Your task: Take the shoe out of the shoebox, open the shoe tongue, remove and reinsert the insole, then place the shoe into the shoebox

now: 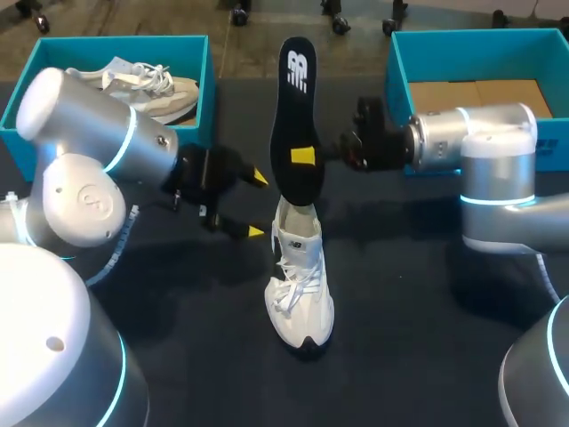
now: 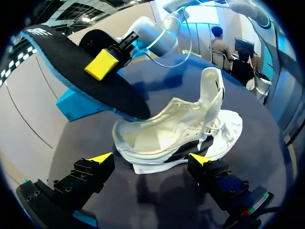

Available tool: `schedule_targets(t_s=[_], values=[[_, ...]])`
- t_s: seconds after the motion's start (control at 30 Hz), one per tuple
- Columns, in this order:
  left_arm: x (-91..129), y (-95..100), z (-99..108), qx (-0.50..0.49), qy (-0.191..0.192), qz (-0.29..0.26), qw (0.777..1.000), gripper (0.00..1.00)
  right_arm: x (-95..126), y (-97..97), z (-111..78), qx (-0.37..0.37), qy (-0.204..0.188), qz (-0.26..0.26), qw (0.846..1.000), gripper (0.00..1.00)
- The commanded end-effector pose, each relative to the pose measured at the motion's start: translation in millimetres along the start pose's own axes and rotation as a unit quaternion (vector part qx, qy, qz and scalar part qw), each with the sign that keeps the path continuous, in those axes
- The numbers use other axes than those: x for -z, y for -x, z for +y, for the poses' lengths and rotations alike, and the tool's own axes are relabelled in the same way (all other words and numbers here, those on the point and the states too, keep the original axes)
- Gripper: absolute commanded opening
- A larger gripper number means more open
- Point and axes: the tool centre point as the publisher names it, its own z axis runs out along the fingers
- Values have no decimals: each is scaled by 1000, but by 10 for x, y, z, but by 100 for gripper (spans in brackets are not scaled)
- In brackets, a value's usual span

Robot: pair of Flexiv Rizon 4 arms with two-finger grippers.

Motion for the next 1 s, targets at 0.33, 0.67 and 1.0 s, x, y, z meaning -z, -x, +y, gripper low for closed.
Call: schedule_targets(t_s=[0.33,0.67,1.0], values=[[-177,-15,66,8,17,14,1000,100,-25,66,-204,-1,15,1,1000,0],[-233,-5,93,16,20,17,1000,100,-129,142,-298,10,11,8,1000,0],[-244,-3,124,13,28,20,999,100,-117,167,-391,5,1,10,1000,0]])
